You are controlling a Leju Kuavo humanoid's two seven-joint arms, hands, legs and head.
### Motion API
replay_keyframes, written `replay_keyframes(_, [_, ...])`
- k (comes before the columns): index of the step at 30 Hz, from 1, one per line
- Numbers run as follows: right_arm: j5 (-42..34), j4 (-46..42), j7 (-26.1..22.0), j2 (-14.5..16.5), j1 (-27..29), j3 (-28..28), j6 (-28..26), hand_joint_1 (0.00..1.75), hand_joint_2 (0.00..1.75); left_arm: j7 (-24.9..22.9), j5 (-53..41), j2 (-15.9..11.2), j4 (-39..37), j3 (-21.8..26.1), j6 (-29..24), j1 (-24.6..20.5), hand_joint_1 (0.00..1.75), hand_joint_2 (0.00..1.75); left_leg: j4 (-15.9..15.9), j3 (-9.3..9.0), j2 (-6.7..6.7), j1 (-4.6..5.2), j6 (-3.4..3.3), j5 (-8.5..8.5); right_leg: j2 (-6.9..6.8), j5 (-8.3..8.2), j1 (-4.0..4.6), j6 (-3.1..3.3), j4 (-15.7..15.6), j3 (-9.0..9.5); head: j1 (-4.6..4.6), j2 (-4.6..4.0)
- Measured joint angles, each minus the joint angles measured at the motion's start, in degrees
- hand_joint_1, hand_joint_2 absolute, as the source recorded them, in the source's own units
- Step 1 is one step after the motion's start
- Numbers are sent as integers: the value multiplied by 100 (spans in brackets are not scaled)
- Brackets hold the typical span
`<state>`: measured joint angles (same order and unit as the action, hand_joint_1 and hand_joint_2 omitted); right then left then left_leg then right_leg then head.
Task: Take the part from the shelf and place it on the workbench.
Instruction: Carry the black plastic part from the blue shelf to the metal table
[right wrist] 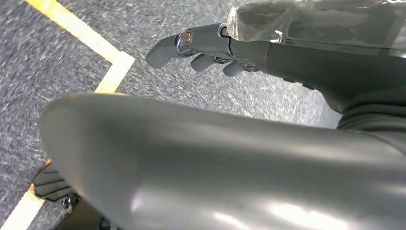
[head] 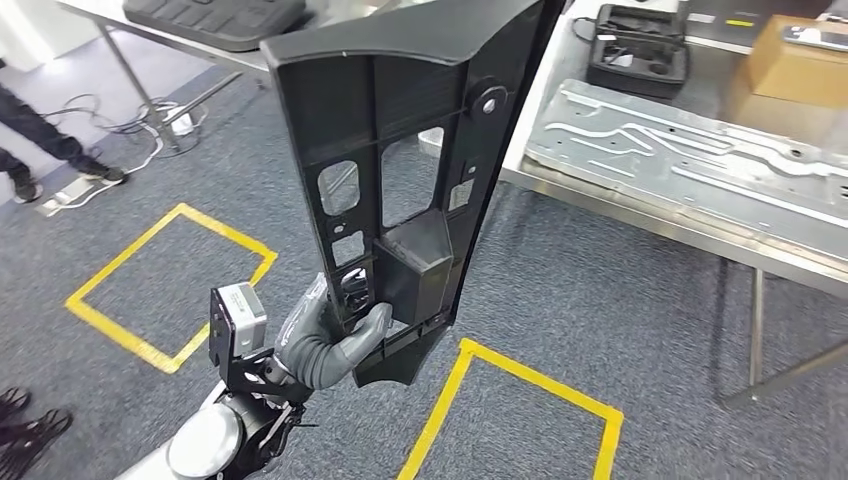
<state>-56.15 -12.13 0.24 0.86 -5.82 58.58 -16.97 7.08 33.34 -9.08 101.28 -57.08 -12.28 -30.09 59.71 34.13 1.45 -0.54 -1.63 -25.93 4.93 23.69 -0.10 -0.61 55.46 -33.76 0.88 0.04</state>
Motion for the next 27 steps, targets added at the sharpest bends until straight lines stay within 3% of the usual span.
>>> replay_keyframes(2, [17,0,-1,1,9,0,1,0,0,41,-19,28,0,-10,27,-34,175,175,-430,-200,108,30,-46,127,99,-8,-9,-35,1,-20,1,0])
replay_keyframes(4, [36,1,-13,-7,28,0,-1,0,0,68,-40,54,1,-32,30,-50,175,175,-466,-228,38,38,-65,142,163,-15,-27,-91,-4,-36,0,0])
replay_keyframes(6, [53,4,-36,-25,37,0,-4,0,0,91,-71,78,3,-47,26,-50,175,175,-527,-271,-45,11,-114,173,9,71,-12,-153,111,-82,11,0])
replay_keyframes(7, [63,5,-45,-34,33,0,-5,0,0,102,-87,88,3,-51,24,-49,175,175,-554,-293,-96,-6,-143,182,-124,200,-8,-188,322,-177,22,0])
replay_keyframes(9, [78,7,-73,-38,21,0,-11,0,0,116,-108,100,4,-67,24,-32,175,175,-565,-312,-203,-8,-174,173,-356,560,-39,-256,1063,-539,40,0])
replay_keyframes(11, [80,7,-113,-40,21,1,-17,0,0,116,-110,102,4,-81,26,0,175,175,-561,-315,-314,-15,-177,158,-402,715,-88,-314,1613,-825,41,0])
replay_keyframes(12, [78,7,-129,-43,24,1,-19,0,0,116,-110,104,4,-84,29,12,175,175,-559,-319,-363,-23,-167,149,-417,634,-112,-341,1574,-810,41,0])
replay_keyframes(13, [76,7,-140,-46,26,1,-20,0,0,116,-110,109,4,-86,35,18,175,175,-557,-329,-412,-35,-149,137,-449,464,-134,-365,1298,-670,41,0])
replay_keyframes(15, [72,7,-146,-48,18,0,-20,0,0,119,-110,123,4,-86,58,16,175,175,-547,-362,-496,-38,-88,96,-634,106,-146,-393,455,-219,43,0])
replay_keyframes(17, [71,7,-143,-39,1,0,-19,0,0,126,-114,131,4,-85,92,9,175,175,-539,-393,-568,-13,-8,58,-751,-25,-122,-343,-15,24,33,0])
replay_keyframes(20, [80,7,-112,-36,7,0,-19,0,0,136,-122,132,4,-83,134,4,175,175,-539,-430,-655,-25,92,14,-628,-9,-100,-208,-44,17,20,0])
replay_keyframes(21, [85,7,-93,-37,10,0,-21,0,0,138,-124,132,4,-80,144,3,175,175,-458,-407,-603,-45,117,-53,-581,-13,-108,-166,-50,22,17,0])
replay_keyframes(23, [92,7,-58,-37,2,0,-27,0,0,146,-125,131,4,-72,159,3,175,175,27,-195,-414,-71,146,-334,-491,-25,-129,-102,-61,34,6,0])
replay_keyframes(25, [94,7,-45,-38,-7,0,-35,0,0,151,-127,127,4,-69,177,23,175,175,878,231,-267,-68,152,-674,-381,-25,-120,-75,-59,30,-6,0])
replay_keyframes(26, [95,7,-48,-38,-6,0,-38,0,0,151,-127,126,4,-71,186,36,175,175,1175,399,-234,-65,151,-740,-316,-25,-115,-69,-57,30,-9,0])
replay_keyframes(27, [95,7,-51,-39,-4,0,-42,0,0,151,-127,125,4,-72,197,46,175,175,1267,478,-212,-63,145,-697,-243,-25,-109,-68,-55,32,-11,0])
